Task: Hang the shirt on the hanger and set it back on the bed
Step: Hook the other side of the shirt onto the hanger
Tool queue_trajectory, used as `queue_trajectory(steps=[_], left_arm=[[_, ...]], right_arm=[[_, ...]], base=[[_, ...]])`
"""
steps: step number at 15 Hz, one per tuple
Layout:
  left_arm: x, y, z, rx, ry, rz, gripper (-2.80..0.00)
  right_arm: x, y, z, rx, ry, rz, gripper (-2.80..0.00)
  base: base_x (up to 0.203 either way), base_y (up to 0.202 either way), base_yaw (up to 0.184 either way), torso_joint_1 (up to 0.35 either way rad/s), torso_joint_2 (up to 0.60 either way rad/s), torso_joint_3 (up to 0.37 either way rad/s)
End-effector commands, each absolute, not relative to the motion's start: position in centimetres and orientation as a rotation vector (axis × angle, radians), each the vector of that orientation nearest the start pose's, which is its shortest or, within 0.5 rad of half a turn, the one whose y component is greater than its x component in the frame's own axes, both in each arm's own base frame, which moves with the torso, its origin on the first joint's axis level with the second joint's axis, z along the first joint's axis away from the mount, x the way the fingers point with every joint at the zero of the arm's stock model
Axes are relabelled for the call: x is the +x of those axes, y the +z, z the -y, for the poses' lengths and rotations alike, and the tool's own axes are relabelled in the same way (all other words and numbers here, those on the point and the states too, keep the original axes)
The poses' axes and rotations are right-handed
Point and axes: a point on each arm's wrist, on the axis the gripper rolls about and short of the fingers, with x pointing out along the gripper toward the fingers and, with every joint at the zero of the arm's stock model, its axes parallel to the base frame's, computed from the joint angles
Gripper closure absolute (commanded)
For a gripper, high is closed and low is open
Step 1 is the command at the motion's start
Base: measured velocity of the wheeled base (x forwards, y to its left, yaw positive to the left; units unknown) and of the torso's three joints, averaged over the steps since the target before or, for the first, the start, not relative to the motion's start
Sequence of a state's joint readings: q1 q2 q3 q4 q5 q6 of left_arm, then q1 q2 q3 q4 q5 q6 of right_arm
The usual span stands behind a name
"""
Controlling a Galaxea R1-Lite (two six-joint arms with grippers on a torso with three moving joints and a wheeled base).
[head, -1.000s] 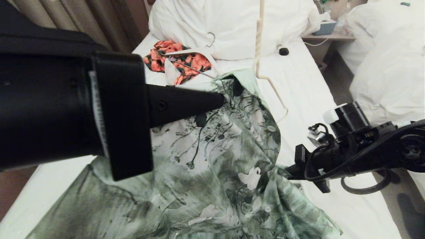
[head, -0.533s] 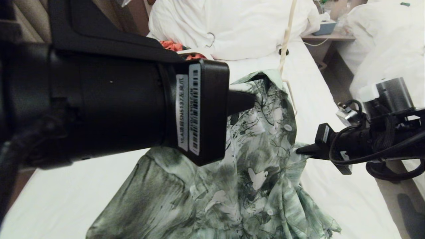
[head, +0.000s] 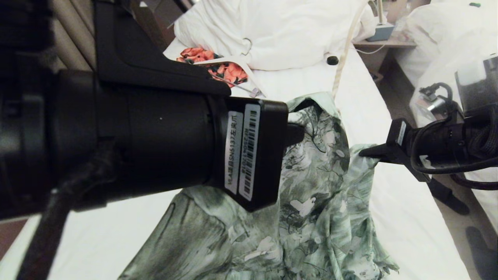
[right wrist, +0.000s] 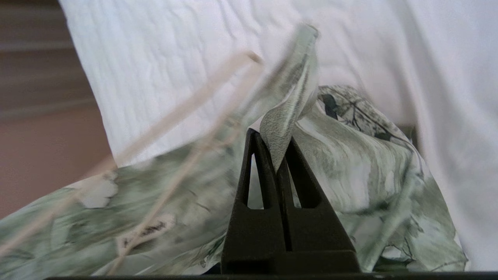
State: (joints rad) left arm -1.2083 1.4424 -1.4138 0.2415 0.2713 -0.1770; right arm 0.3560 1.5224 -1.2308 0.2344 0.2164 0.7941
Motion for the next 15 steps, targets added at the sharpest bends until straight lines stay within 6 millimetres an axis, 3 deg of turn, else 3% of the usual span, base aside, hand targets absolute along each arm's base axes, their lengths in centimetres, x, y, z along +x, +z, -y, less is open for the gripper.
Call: queue_trajectory(steps=[1,9,15], left_arm=[[8.5,34.1,22.0,0.028,-0.923,-0.289,0.0],[7.2,35.1,21.4,0.032,-0.952,-0.286,0.0],[6.2,33.5,23.0,0.089,-1.001,-0.334,0.0]], right_arm=[[24.1,28.0,-9.5,0.7,0.341,-0.69,0.0],[23.3,28.8,-9.4,0.456,0.423,-0.644,0.0],[22.9,29.8,-9.4,0.245,0.506,-0.55,0.0]], base=[[0.0,0.0,0.0,0.0,0.0,0.0],[0.0,0.0,0.0,0.0,0.0,0.0],[0.0,0.0,0.0,0.0,0.0,0.0]])
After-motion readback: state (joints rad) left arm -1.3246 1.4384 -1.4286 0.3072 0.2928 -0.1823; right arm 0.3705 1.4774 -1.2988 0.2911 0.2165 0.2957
